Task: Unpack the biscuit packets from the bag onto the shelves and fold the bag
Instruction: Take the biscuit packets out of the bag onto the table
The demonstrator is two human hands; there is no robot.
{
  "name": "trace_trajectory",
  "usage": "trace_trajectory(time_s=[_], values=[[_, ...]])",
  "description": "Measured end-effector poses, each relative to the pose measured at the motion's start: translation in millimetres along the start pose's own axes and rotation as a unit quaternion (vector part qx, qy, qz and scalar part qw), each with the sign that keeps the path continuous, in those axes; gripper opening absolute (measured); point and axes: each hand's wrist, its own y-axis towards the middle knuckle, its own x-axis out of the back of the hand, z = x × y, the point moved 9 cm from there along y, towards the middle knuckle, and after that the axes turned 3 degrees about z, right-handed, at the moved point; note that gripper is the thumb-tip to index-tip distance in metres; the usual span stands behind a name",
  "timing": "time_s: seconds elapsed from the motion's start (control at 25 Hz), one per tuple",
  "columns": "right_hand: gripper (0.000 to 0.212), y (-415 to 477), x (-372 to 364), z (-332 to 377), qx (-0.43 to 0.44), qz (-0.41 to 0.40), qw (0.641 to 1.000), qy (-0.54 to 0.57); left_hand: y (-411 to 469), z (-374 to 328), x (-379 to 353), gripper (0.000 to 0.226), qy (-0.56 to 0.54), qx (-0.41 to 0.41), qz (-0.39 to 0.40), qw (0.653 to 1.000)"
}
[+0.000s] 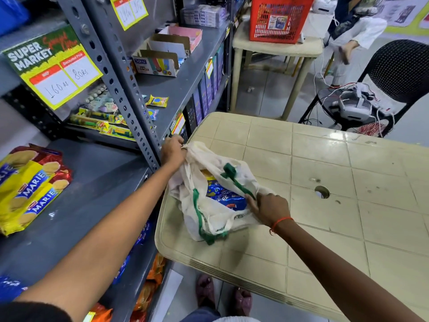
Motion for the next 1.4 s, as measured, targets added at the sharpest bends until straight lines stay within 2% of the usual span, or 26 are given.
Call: trace_trajectory(time_s=[0.04,0.08,0.12,0.16,0.2,0.24,0.32,0.4,0.48,0.52,0.6,0.64,0.68,0.76,0.8,0.84,0.88,1.0,1.08,1.2,1.28,1.36,1.4], values=[[0.035,2.6,-1.6,2.0,-0.017,0.009,1.000,0.012,-12.2,-16.6,-5.4,0.037,0.059,-0.073,-0.006,0.996],[0.029,4.7,1.3,17.4,0.016,-0.009,0.999,0.034,-36.1,-41.3,-19.6,0.038,0.101,-0.195,-0.010,0.976],[0.024,4.8,4.8,41.4,0.078,-0.025,0.994,0.066,-71.4,-63.1,-40.3,0.032,0.136,-0.336,-0.003,0.932],[0.022,2.7,4.2,67.8,0.151,-0.026,0.984,0.091,-105.8,-71.2,-63.7,0.024,0.167,-0.461,0.015,0.872],[0.024,2.0,-1.1,87.8,0.205,-0.009,0.974,0.096,-126.1,-69.4,-82.5,0.018,0.195,-0.530,0.056,0.823],[0.028,4.2,-9.9,99.0,0.228,0.022,0.970,0.086,-124.2,-60.9,-95.8,0.018,0.222,-0.525,0.121,0.813],[0.041,22.8,-22.2,92.2,0.171,0.053,0.982,0.061,-88.3,-33.4,-106.4,0.045,0.318,-0.413,0.211,0.827],[0.050,45.0,-22.0,72.2,0.087,0.056,0.994,0.027,-52.3,-12.2,-98.9,0.085,0.409,-0.334,0.232,0.817],[0.053,63.6,-20.0,49.8,0.024,0.074,0.997,-0.011,-20.1,5.7,-84.8,0.114,0.510,-0.268,0.244,0.780],[0.055,70.9,-20.1,33.5,-0.018,0.094,0.995,-0.004,-2.6,15.3,-73.0,0.114,0.545,-0.231,0.246,0.767],[0.063,81.0,-18.6,4.1,-0.097,0.149,0.983,0.040,19.9,32.5,-50.5,0.093,0.560,-0.168,0.280,0.761],[0.064,84.4,-12.8,-0.7,-0.105,0.145,0.983,0.047,23.0,34.6,-47.7,0.087,0.550,-0.165,0.295,0.763],[0.060,90.0,-1.6,4.3,-0.086,0.101,0.990,0.042,19.7,29.7,-51.7,0.086,0.530,-0.195,0.303,0.767],[0.039,92.9,24.0,39.7,0.019,-0.025,0.999,0.035,-6.5,3.4,-72.1,0.086,0.454,-0.295,0.303,0.784],[0.033,90.9,25.9,62.8,0.084,-0.034,0.995,0.035,-19.0,-9.3,-81.9,0.087,0.404,-0.335,0.298,0.797],[0.035,87.2,18.4,80.4,0.129,-0.005,0.991,0.037,-25.6,-15.5,-90.2,0.094,0.367,-0.353,0.300,0.807],[0.046,83.6,5.2,87.4,0.141,0.046,0.988,0.039,-26.9,-15.7,-94.9,0.104,0.358,-0.347,0.308,0.810],[0.115,71.4,-30.1,50.0,0.026,0.189,0.981,0.037,-6.9,12.9,-85.2,0.137,0.455,-0.253,0.322,0.791],[0.135,51.4,-48.7,23.8,-0.006,0.217,0.976,0.010,-6.0,36.6,-81.5,0.144,0.511,-0.204,0.328,0.768],[0.143,18.8,-67.1,11.4,-0.028,0.164,0.986,0.027,-27.5,50.4,-88.6,0.145,0.545,-0.193,0.319,0.751],[0.140,6.4,-76.4,12.6,-0.044,0.132,0.988,0.062,-40.3,47.4,-85.2,0.140,0.550,-0.175,0.301,0.759],[0.129,-0.1,-77.9,14.1,-0.066,0.099,0.989,0.091,-55.0,24.6,-85.6,0.119,0.528,-0.204,0.258,0.783],[0.117,-0.2,-76.5,13.2,-0.076,0.080,0.988,0.106,-67.1,5.2,-89.9,0.101,0.487,-0.252,0.237,0.802]])
